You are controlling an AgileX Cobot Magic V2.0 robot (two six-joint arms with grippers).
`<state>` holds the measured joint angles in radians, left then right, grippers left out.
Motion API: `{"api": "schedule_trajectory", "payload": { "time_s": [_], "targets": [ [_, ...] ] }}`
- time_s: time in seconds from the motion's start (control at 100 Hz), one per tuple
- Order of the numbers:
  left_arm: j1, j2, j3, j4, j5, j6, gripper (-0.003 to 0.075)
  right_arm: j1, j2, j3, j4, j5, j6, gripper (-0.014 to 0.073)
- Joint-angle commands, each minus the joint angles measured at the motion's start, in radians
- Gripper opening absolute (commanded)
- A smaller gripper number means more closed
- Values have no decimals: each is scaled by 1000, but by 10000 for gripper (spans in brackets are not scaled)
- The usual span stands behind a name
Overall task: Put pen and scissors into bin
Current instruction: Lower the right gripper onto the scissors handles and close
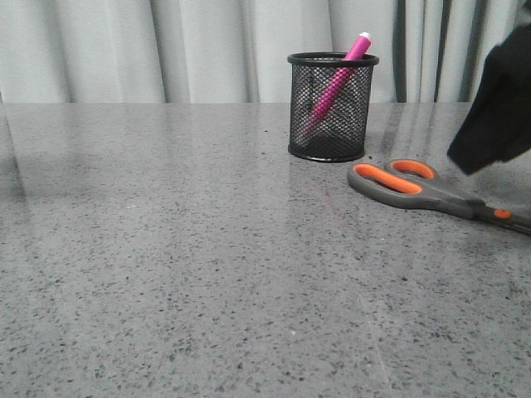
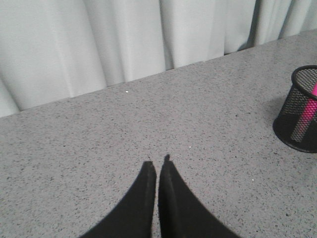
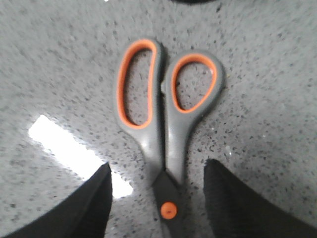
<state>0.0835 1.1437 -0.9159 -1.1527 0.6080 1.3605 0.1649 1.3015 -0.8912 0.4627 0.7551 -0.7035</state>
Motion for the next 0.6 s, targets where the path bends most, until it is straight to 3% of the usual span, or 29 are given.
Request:
{"api": "schedule_trajectory", "payload": {
  "time_s": [0.0, 0.59],
  "targets": [
    [4, -51, -16, -58, -25, -7, -20, 3, 38, -61, -23, 9, -13, 370],
    [4, -68, -16, -78, -25, -6, -19, 21, 169, -130, -32, 73, -14, 369]
  ]
}}
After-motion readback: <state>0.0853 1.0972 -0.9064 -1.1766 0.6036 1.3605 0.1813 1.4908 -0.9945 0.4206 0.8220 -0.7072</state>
